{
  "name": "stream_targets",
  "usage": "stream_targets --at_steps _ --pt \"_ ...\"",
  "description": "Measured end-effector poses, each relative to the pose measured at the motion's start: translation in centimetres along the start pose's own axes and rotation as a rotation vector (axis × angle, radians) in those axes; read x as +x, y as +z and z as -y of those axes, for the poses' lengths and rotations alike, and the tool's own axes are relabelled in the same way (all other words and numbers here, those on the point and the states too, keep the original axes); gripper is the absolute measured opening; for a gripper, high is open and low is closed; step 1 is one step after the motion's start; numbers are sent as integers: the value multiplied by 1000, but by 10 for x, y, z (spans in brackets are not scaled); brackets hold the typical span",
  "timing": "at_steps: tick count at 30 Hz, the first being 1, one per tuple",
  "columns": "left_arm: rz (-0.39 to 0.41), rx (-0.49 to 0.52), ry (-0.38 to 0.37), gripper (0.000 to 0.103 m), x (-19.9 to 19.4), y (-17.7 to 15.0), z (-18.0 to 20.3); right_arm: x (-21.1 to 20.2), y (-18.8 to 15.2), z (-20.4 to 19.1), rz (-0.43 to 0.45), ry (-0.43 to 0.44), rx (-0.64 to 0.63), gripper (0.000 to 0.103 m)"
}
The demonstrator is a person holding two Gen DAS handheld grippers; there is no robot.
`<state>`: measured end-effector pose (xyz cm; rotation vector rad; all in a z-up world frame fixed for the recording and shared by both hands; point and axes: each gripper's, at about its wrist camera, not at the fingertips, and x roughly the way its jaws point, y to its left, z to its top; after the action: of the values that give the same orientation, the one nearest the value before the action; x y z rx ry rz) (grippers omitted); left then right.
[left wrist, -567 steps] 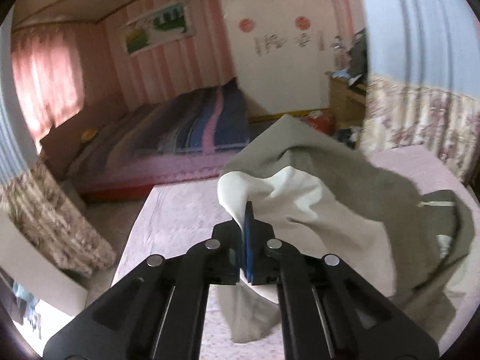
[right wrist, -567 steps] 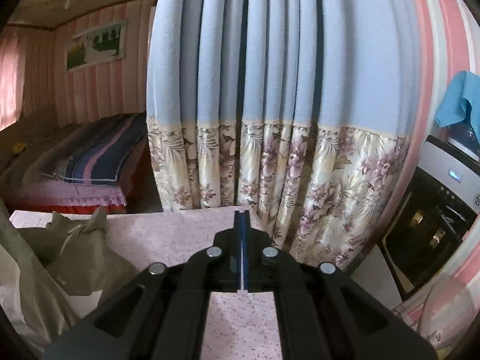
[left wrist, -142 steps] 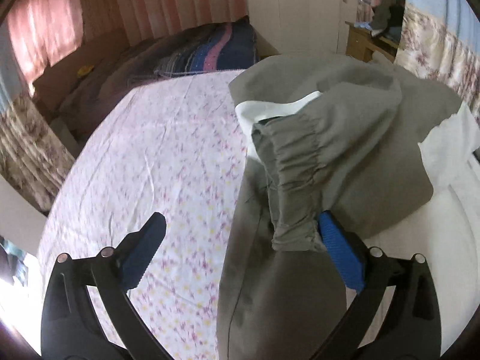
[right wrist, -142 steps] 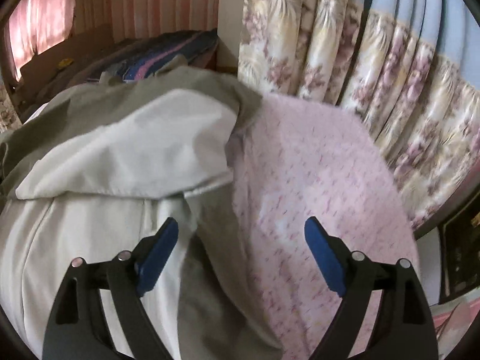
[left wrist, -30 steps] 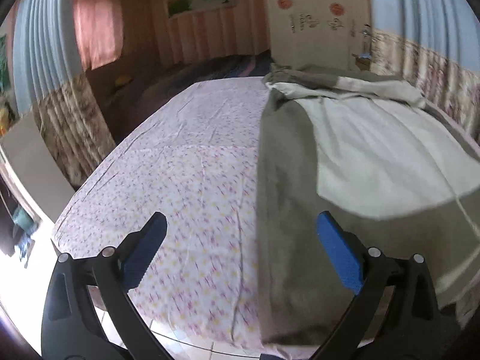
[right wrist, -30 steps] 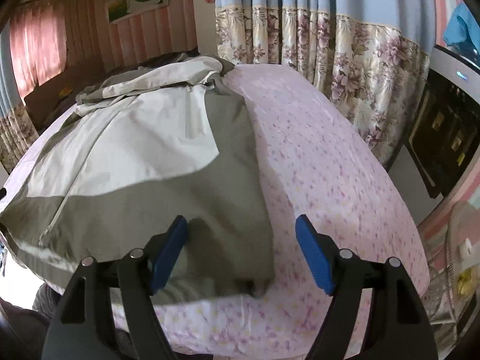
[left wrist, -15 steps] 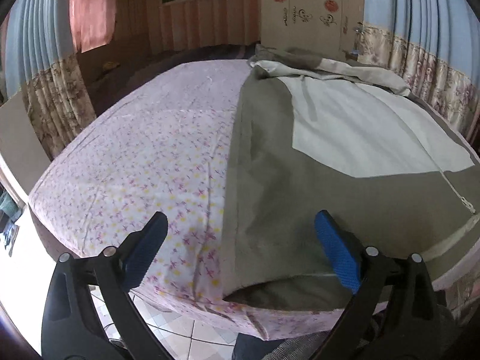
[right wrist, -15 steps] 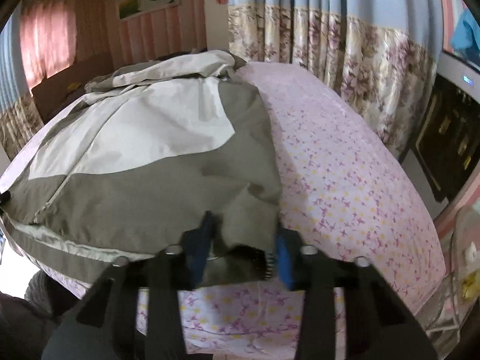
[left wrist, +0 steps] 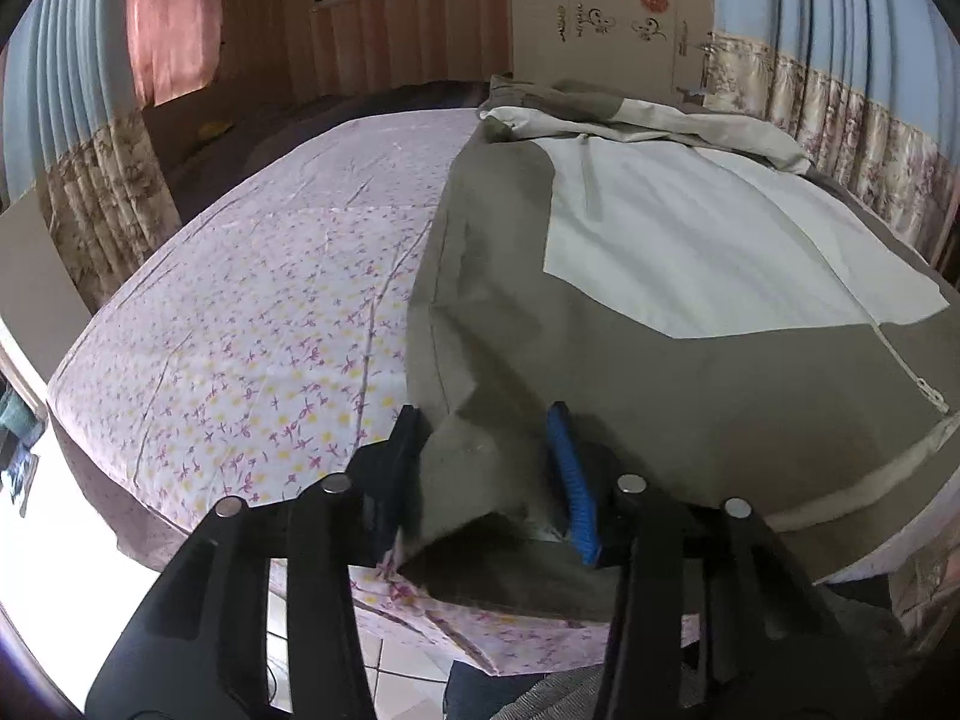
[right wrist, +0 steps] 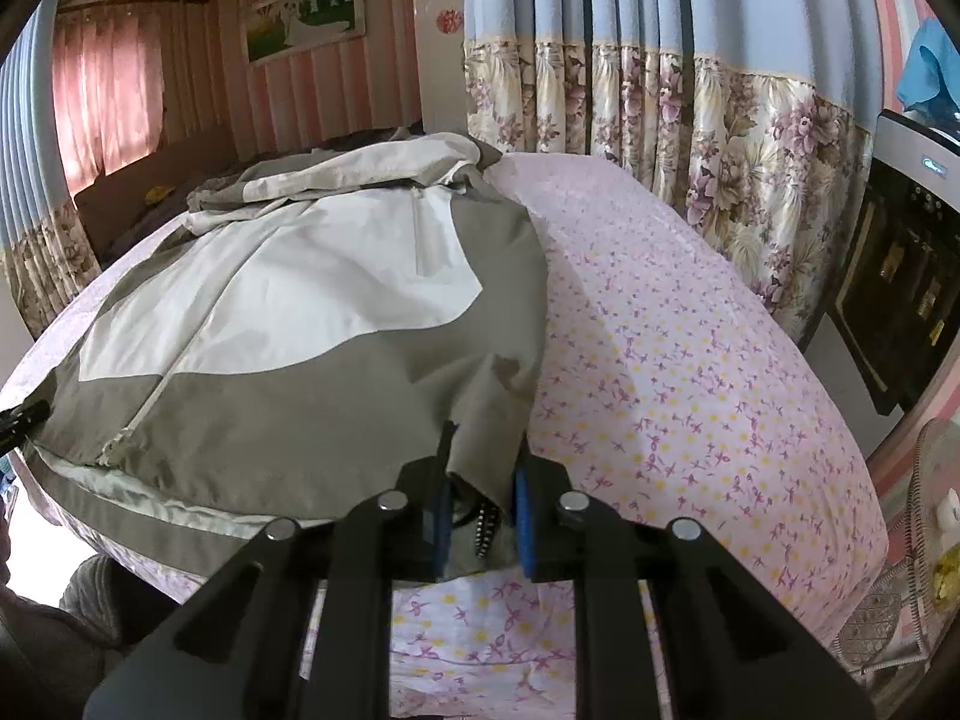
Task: Fold large clothes
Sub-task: 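Grasp the jacket hem with both grippers and lift it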
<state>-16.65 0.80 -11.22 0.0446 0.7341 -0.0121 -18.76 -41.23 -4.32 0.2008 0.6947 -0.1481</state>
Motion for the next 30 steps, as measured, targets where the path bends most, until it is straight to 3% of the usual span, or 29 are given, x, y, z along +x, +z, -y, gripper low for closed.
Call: stream_targets --at_steps 3,6,19,30 --pt "-3 -5 -30 16 -4 4 -1 -4 2 0 20 16 4 14" --pt "8 -10 -48 12 -9 8 -1 -11 4 -4 43 23 -6 9" --pt "106 -6 -61 10 -50 27 -16 -48 18 -28 102 66 -79 6" --pt "146 -53 -51 12 -97 29 -51 -108 18 -34 187 97 -81 6"
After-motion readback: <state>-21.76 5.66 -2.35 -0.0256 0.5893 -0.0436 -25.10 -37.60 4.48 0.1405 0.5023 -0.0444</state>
